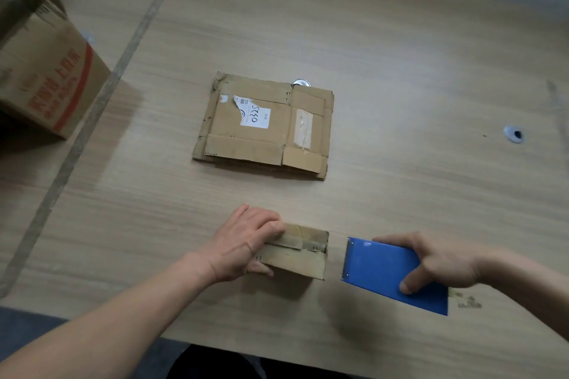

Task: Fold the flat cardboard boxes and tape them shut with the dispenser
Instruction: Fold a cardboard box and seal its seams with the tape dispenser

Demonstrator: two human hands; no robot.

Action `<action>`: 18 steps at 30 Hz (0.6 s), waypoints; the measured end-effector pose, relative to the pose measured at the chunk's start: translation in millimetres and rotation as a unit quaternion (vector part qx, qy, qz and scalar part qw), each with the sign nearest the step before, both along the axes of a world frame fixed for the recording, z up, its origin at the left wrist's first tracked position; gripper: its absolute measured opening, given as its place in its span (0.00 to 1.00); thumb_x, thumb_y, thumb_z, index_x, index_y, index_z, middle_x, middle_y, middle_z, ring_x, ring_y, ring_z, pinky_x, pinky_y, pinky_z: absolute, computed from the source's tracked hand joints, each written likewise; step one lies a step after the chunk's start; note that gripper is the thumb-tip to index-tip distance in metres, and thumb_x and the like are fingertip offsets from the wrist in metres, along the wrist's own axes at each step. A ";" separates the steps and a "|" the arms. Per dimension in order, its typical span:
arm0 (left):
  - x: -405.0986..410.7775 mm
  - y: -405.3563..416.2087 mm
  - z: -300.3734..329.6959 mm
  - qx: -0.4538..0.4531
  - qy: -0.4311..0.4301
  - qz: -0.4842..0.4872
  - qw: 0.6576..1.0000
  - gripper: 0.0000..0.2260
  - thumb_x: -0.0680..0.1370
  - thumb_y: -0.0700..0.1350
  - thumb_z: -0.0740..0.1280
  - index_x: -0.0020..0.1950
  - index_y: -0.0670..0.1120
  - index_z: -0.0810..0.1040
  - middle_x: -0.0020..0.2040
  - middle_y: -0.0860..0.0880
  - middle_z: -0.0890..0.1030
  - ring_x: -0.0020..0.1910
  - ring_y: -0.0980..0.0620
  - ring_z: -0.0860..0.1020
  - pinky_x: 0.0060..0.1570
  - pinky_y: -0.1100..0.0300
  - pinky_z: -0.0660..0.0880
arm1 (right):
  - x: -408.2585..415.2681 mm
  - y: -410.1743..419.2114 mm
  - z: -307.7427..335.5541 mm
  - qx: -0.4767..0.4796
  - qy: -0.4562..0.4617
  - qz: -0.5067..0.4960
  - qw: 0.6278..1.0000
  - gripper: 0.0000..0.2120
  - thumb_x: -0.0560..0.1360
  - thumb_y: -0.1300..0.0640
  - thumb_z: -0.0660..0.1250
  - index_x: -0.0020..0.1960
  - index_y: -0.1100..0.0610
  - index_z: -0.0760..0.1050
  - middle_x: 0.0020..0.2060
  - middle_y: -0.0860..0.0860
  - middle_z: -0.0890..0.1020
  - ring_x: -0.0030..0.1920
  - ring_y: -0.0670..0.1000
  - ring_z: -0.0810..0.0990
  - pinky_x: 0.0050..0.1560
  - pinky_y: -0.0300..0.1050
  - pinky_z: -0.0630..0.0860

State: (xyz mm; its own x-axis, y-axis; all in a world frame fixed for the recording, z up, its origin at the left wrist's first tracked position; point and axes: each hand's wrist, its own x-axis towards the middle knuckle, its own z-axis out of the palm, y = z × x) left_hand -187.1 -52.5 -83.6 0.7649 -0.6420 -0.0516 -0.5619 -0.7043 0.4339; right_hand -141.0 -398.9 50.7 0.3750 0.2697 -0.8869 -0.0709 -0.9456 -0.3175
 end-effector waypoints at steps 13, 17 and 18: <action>-16.6 -27.4 24.1 0.133 0.008 0.036 0.990 0.33 0.64 0.49 0.78 0.65 0.49 0.69 0.73 0.40 0.66 0.73 0.37 0.63 0.67 0.36 0.68 | 12.2 63.2 -15.0 -0.077 0.000 0.039 0.996 0.18 0.69 0.52 0.78 0.57 0.48 0.79 0.49 0.47 0.84 0.50 0.50 0.83 0.52 0.48 0.81; -36.9 -54.5 28.1 0.171 0.037 0.057 0.983 0.35 0.78 0.38 0.57 0.79 0.49 0.42 0.79 0.39 0.37 0.77 0.34 0.35 0.74 0.40 0.36 | 14.4 72.8 -16.0 -0.102 -0.003 0.034 0.994 0.17 0.68 0.52 0.78 0.55 0.50 0.79 0.49 0.48 0.84 0.50 0.51 0.83 0.52 0.50 0.83; -38.8 -59.7 29.8 0.179 0.042 0.063 0.981 0.37 0.78 0.39 0.57 0.79 0.52 0.36 0.78 0.39 0.33 0.75 0.33 0.31 0.73 0.39 0.34 | 13.9 74.9 -15.5 -0.106 -0.001 0.031 0.994 0.17 0.68 0.52 0.78 0.55 0.51 0.79 0.49 0.49 0.84 0.50 0.52 0.83 0.53 0.51 0.83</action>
State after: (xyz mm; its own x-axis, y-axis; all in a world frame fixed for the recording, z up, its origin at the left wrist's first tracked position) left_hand -225.9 -112.2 -53.7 0.8205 -0.4716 -0.3231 -0.4332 -0.8817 0.1869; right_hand -127.1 -324.0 35.2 0.3647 0.1000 -0.9257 -0.0092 -0.9938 -0.1110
